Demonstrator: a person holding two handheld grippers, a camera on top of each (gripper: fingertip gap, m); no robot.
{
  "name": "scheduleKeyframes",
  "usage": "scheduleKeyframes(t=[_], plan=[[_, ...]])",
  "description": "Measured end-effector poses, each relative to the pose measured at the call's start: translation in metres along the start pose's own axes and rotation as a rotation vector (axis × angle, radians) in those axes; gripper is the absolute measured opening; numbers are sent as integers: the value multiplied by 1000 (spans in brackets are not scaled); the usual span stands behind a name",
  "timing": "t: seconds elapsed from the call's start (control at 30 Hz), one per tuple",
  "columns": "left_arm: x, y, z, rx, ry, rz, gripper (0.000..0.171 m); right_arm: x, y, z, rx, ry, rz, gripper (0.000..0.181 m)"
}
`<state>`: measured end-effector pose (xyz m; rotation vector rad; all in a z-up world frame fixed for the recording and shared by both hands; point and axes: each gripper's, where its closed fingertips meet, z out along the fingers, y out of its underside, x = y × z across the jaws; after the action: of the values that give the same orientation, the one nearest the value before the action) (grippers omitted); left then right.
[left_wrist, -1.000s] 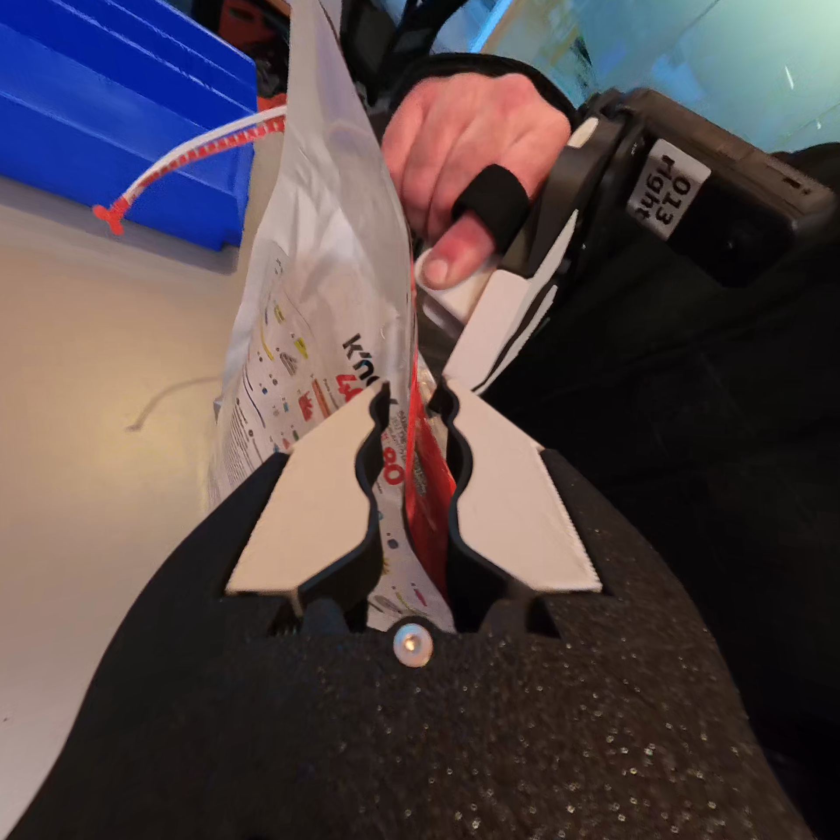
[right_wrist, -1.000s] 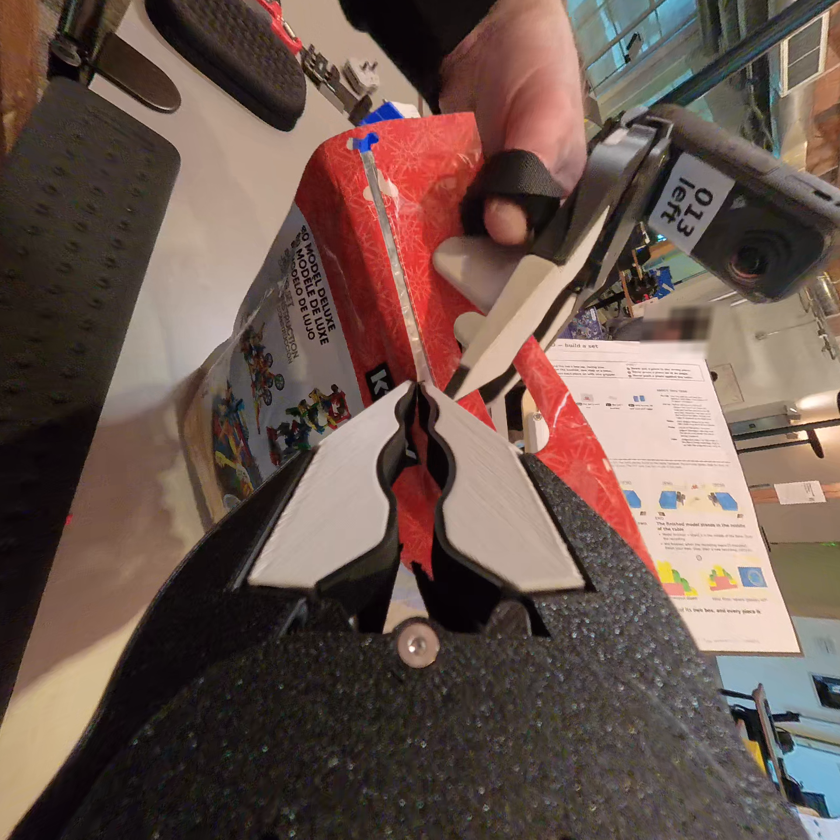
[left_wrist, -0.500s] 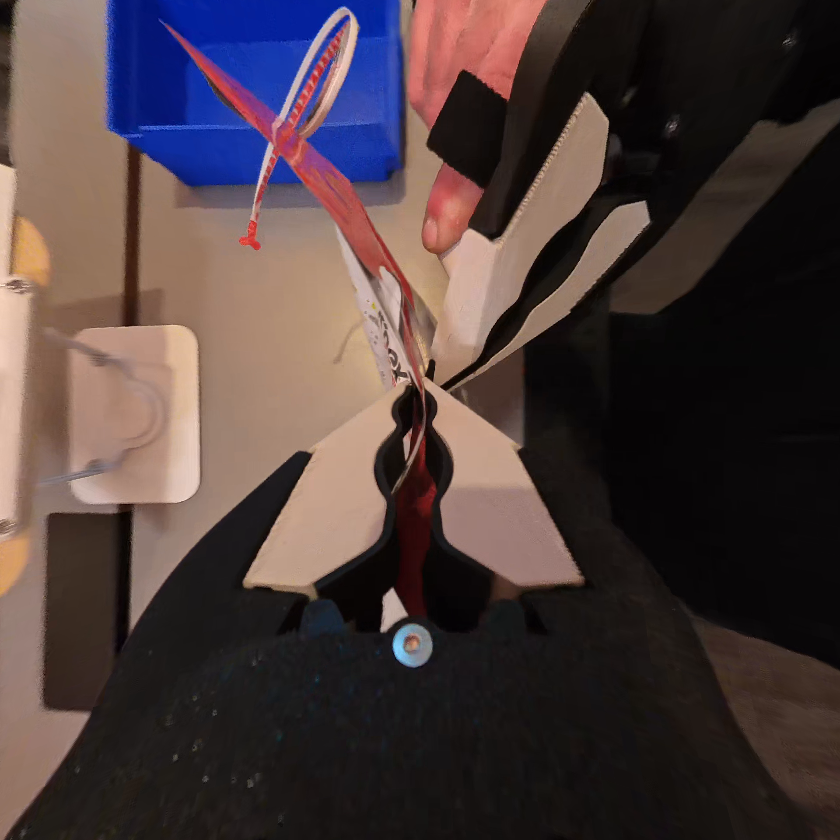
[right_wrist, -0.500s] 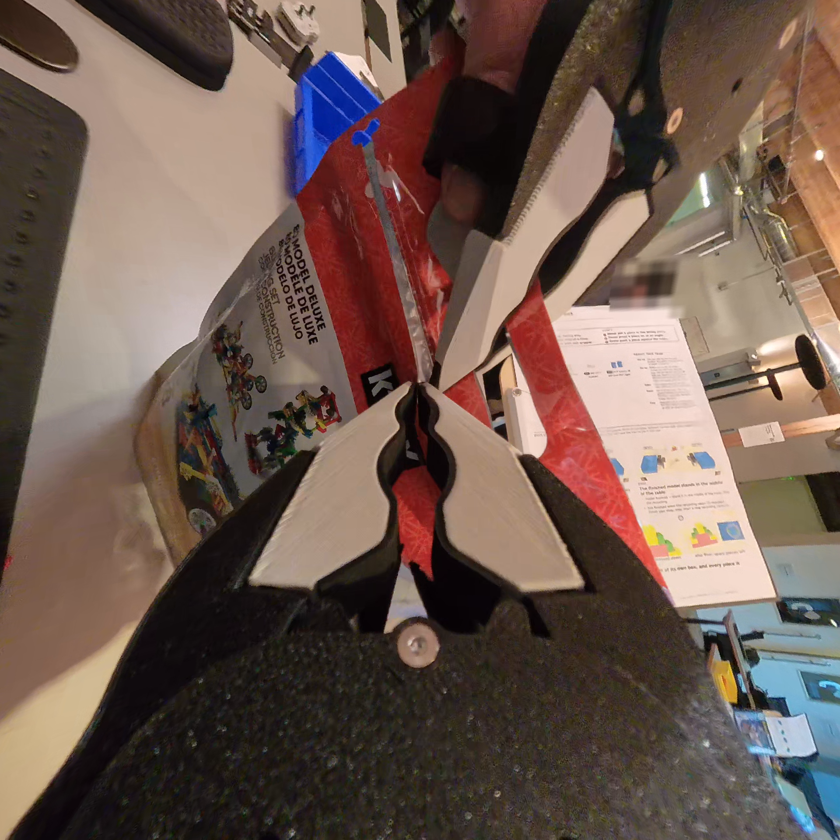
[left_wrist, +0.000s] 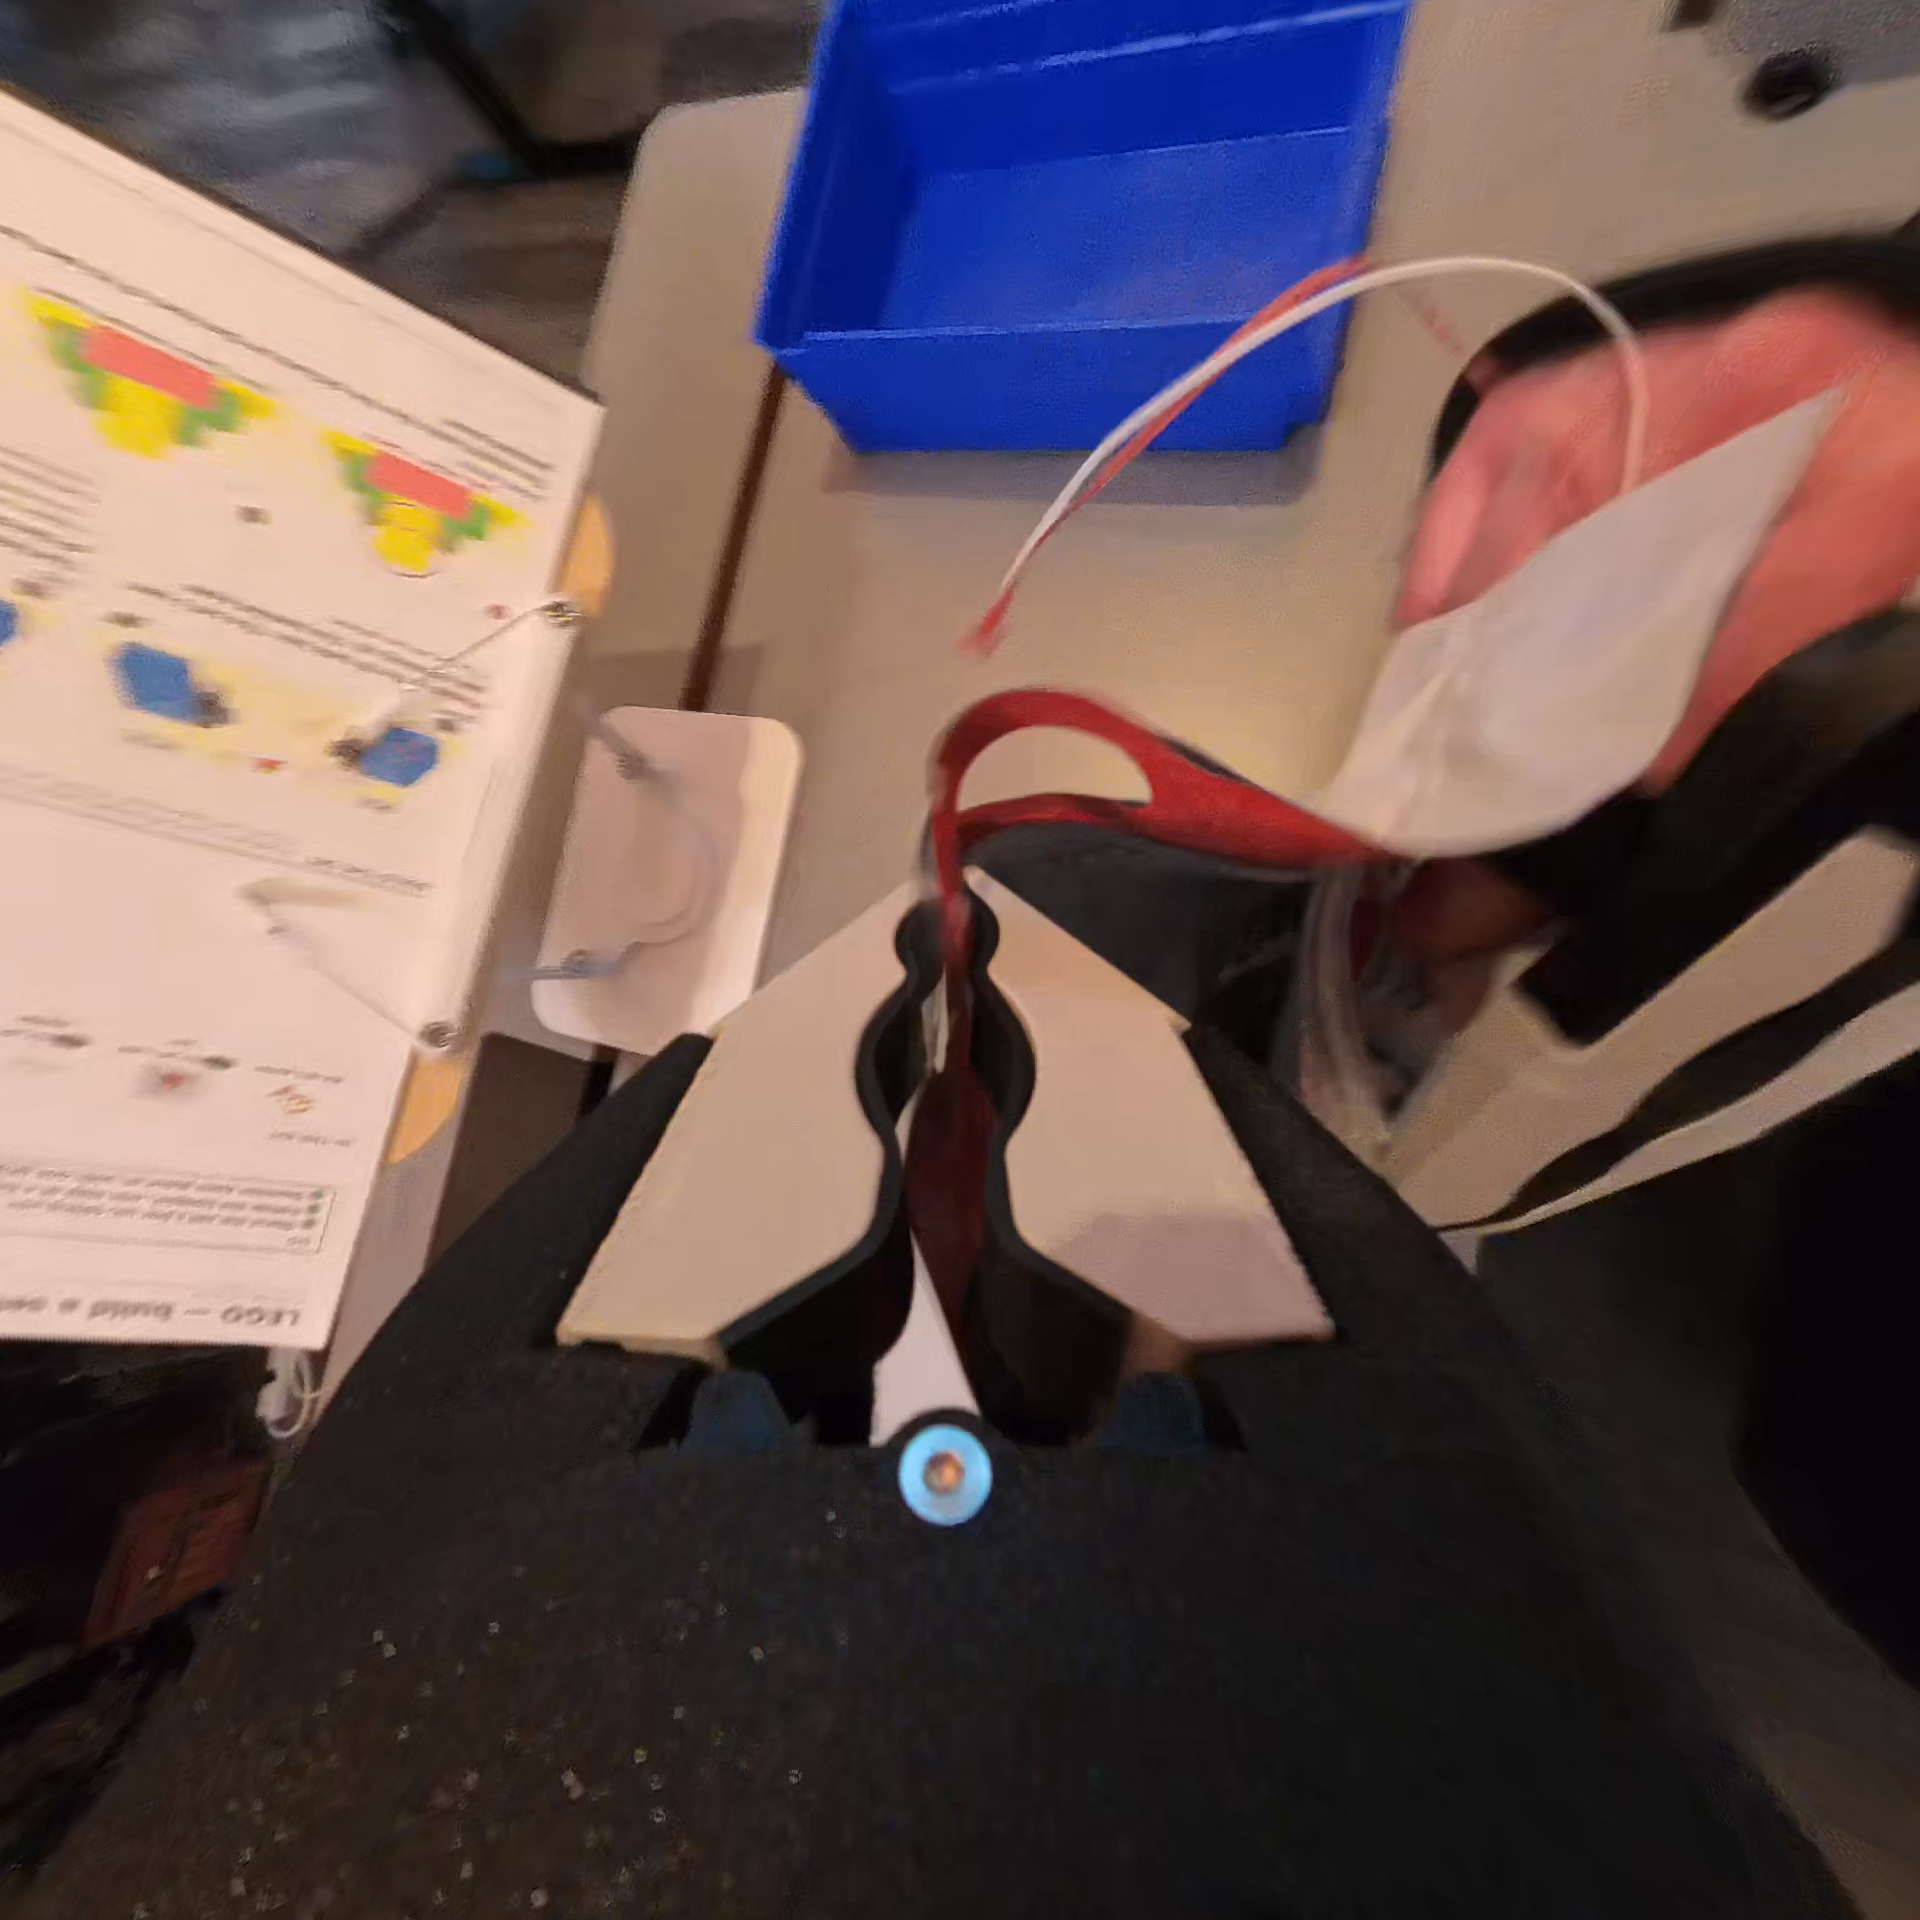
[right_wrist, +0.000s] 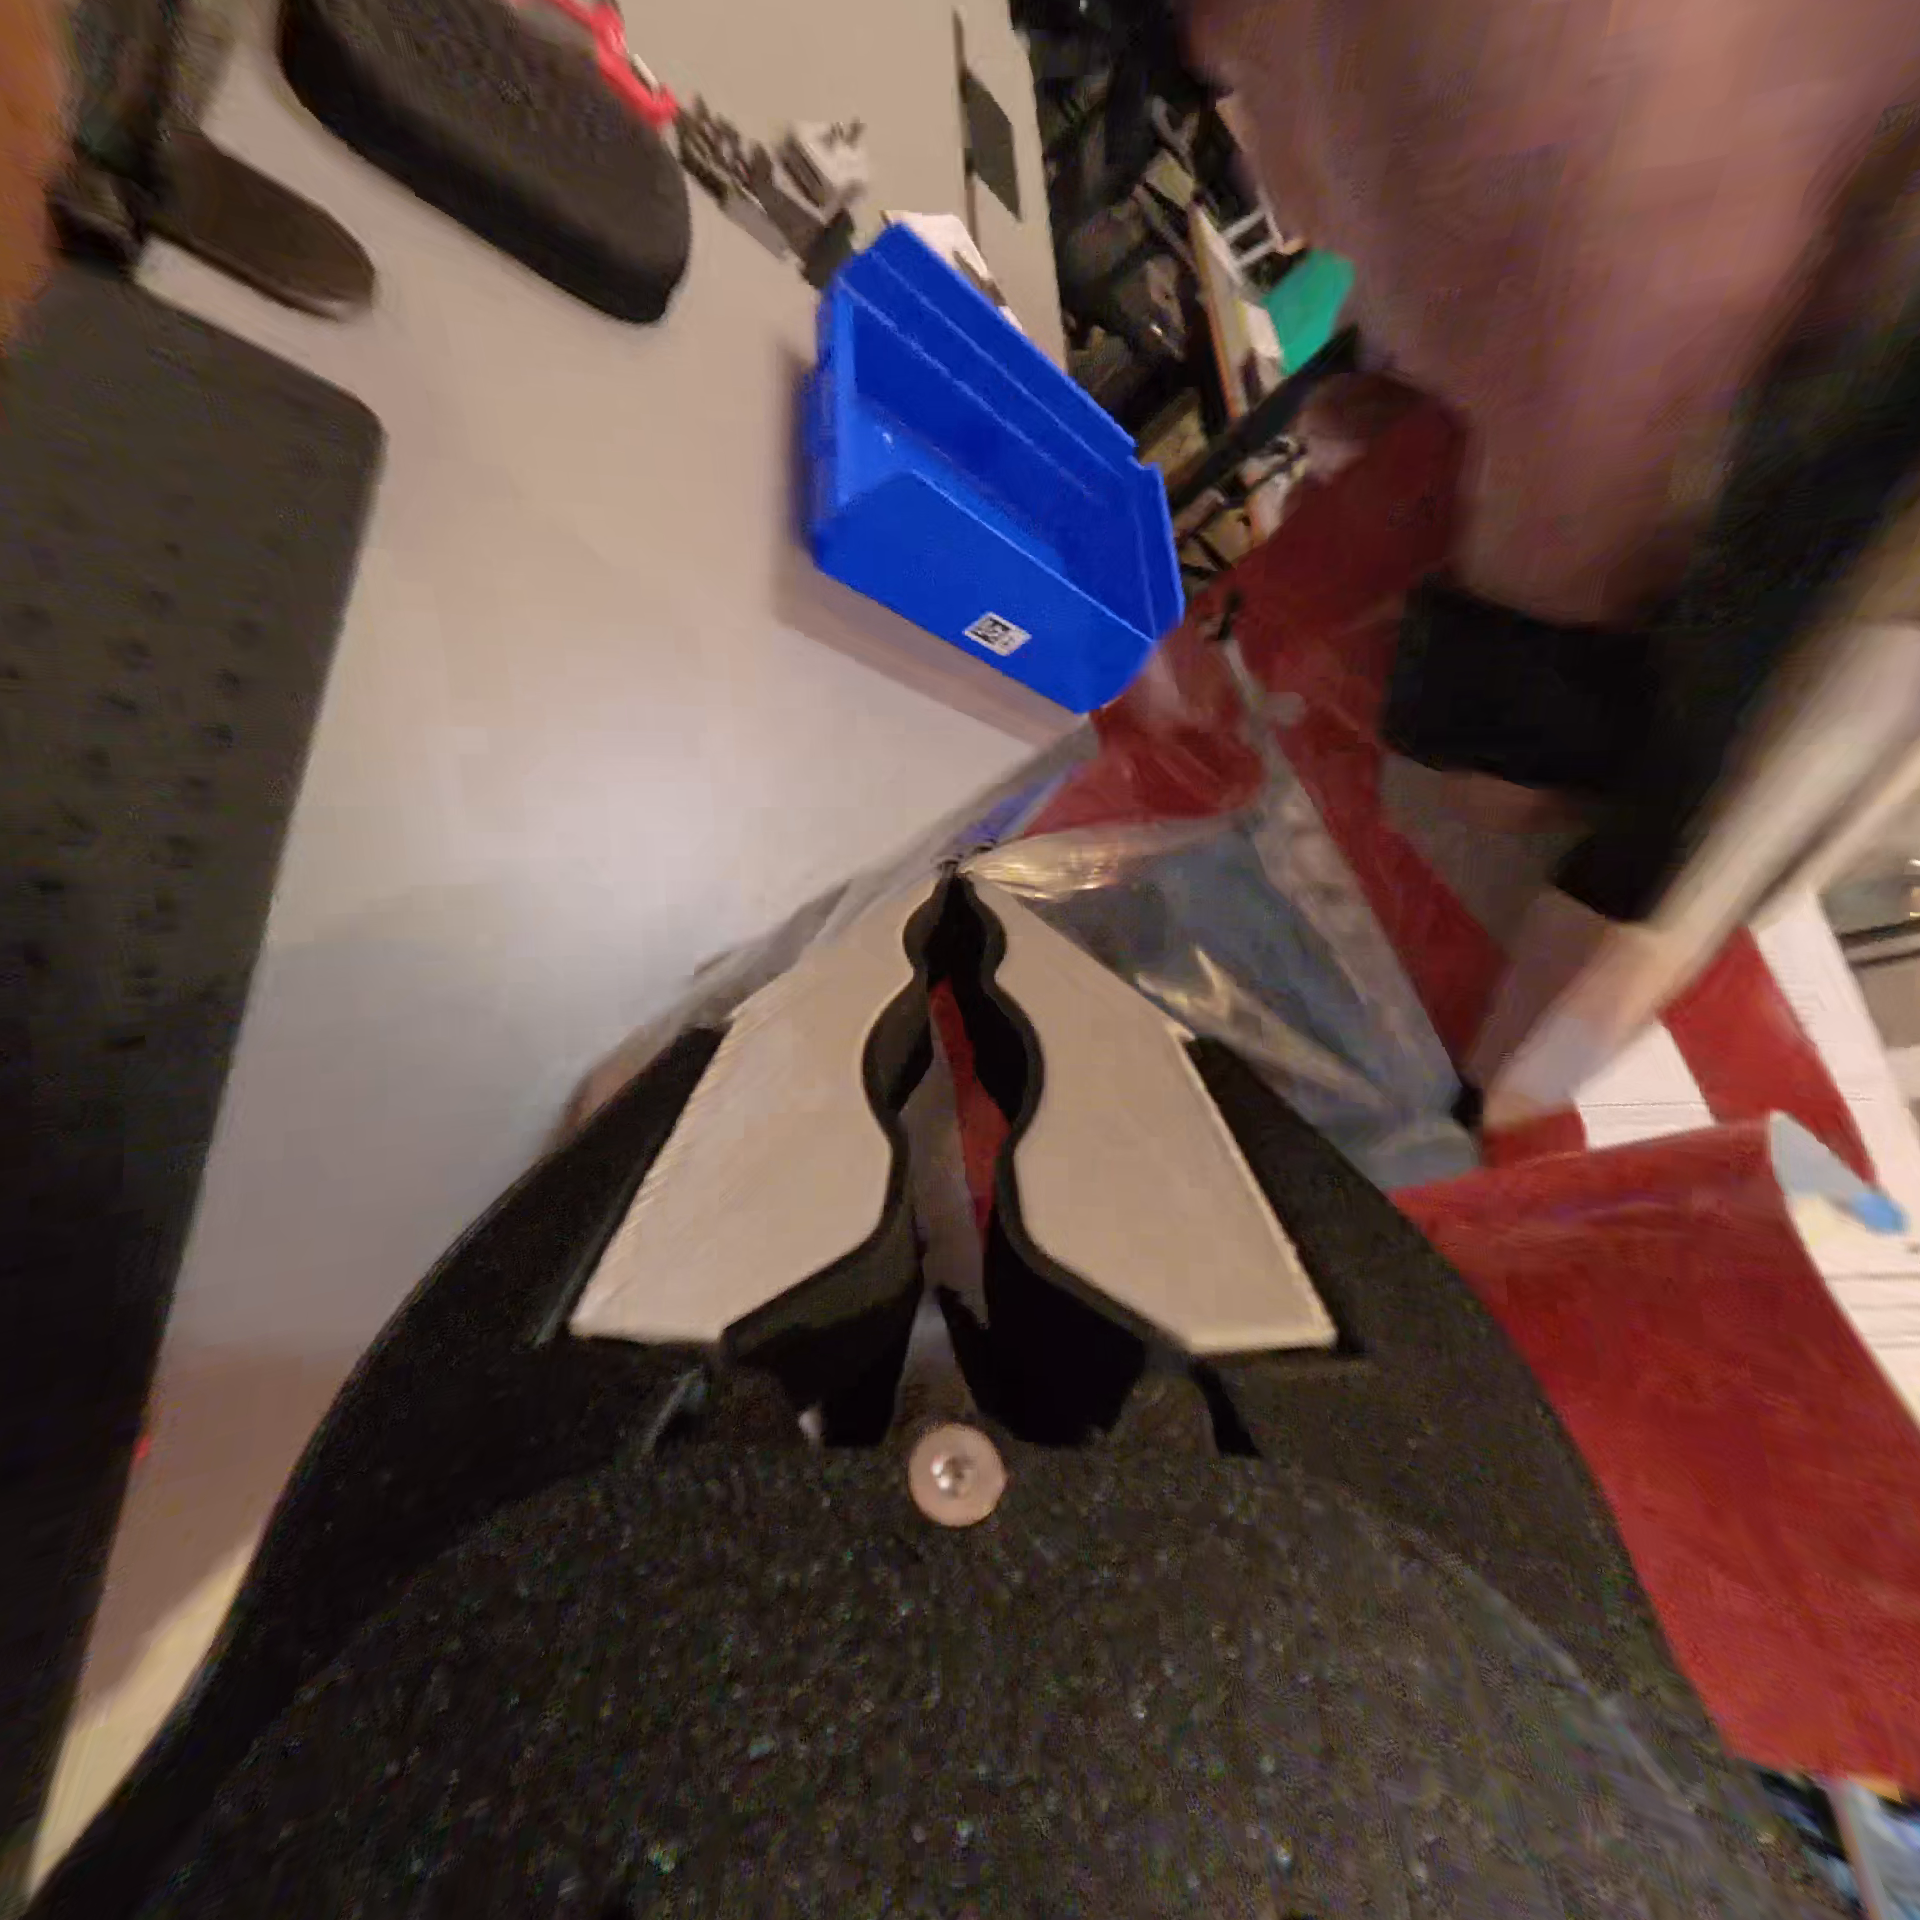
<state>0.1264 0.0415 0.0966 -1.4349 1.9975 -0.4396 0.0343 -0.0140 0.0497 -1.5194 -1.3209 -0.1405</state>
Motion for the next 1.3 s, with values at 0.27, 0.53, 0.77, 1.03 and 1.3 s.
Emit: scheduleKeyframes(t=[0.27,0.53,0.77,1.03,1.3], plan=[[-13,6,5,-63,-15,-7,0,13,11,-16,12,17,85,0],[-55,19,8,-31,-124,-174,0,-14,-6,-46,21,-83,109,0],[-36,5,9,-13,-75,-87,0,-12,0,-49,14,-54,185,0],[-4,-7,-2,-19,-82,28,0,10,4,-64,-68,9,166,26],[-20,-1,-7,-13,-181,-26,0,-45,16,-59,-193,-238,95,0]])
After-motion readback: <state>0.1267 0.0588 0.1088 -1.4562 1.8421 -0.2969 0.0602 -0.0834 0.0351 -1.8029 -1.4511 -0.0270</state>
